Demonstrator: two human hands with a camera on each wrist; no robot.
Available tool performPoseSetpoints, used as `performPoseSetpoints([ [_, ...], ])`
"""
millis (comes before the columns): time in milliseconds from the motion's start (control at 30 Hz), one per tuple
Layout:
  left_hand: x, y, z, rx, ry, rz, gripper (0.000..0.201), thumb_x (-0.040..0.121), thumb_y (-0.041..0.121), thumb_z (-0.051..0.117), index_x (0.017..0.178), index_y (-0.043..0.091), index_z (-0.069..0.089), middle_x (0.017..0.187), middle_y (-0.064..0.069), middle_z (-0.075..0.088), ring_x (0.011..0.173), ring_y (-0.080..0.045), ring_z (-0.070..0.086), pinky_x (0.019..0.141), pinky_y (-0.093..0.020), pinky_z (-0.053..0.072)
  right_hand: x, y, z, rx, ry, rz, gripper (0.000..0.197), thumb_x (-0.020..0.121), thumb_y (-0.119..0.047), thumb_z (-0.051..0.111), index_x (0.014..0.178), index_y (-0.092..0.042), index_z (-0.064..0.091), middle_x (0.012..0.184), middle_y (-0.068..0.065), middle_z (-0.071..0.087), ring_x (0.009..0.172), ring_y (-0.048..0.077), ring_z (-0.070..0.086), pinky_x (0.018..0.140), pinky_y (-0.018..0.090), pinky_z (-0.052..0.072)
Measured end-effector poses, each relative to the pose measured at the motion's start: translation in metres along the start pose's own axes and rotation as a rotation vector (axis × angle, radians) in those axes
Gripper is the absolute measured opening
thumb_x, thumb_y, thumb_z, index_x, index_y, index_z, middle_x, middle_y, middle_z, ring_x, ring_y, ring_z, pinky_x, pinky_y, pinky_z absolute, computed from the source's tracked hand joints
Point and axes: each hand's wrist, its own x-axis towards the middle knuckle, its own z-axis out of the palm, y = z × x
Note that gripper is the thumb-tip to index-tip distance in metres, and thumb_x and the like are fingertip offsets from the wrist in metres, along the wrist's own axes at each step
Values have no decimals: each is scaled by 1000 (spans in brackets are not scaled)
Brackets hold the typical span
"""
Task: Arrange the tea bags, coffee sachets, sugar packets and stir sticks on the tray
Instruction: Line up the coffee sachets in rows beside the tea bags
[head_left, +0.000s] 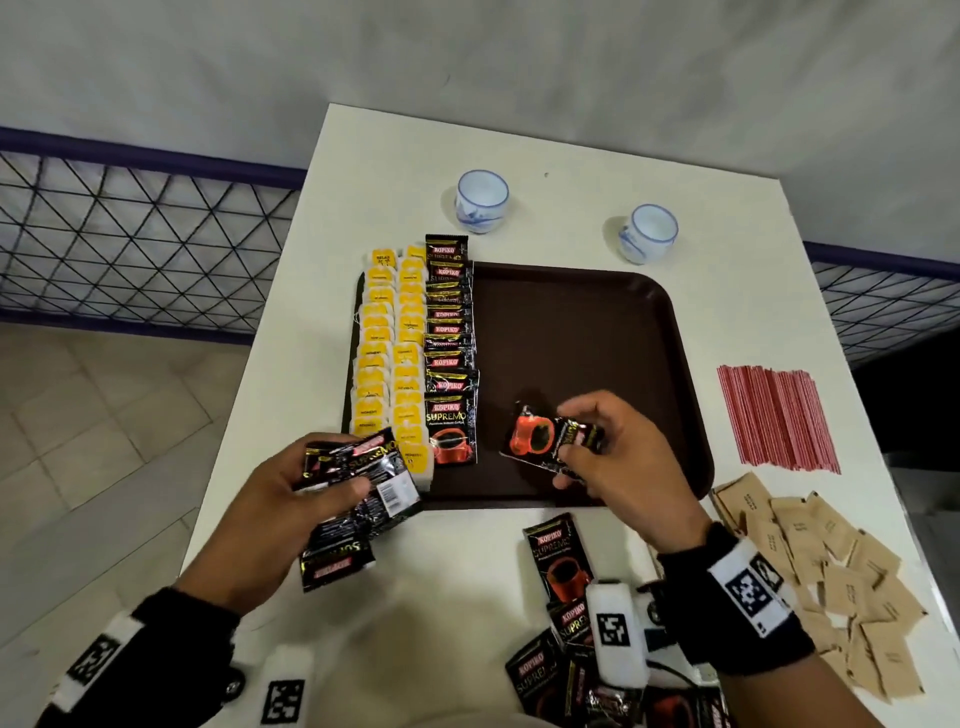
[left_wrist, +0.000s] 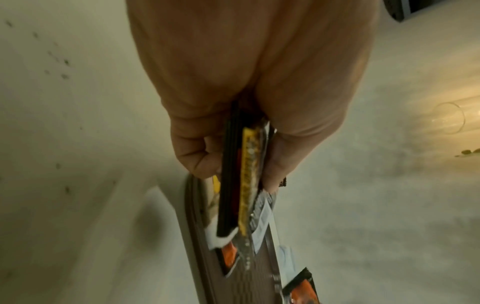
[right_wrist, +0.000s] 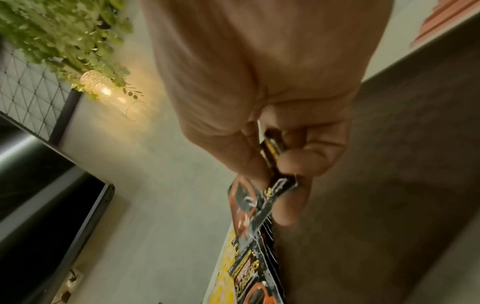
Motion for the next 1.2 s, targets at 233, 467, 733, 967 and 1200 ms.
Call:
performPoseSetpoints([
  [233,1,-1,-18,-27,40,-39,29,87,-2,70,109,17,71,108,-16,72,92,-47,71,69,-65,59,33,-18,10,-70,25,-140,33,77,0,81,91,-23,61,75,0,69,58,16,64,60,32,55],
  [467,4,-2,-24,-59,-1,-55,39,72,10,80,109,20,73,106,-16,74,89,-40,73,66,-56,60,52,-28,28,-229,-178,-164,26,89,-2,69,86,-26,77,75,-2,74,59,7,59,64,21,49],
  [733,13,-3,-28,-88,-17,-70,45,67,7,86,108,19,72,107,-16,74,84,-34,74,67,-50,61,58,-30,29,-262,-248,-39,46,96,-2,56,90,-43,76,68,9,65,65,15,52,69,29,39],
  [967,17,-2,-29,-94,-30,-55,38,68,16,78,105,22,73,105,-14,74,85,-36,74,68,-51,61,54,-30,29,-277,-198,-44,43,94,7,49,90,-25,78,57,-17,65,54,1,53,59,20,43],
  [1200,19,-3,-27,-54,-32,-43,36,68,18,78,103,25,74,104,-12,76,88,-34,74,73,-50,60,54,-16,41,-172,-115,-17,23,88,5,61,85,-16,69,63,1,65,54,12,63,50,24,50],
])
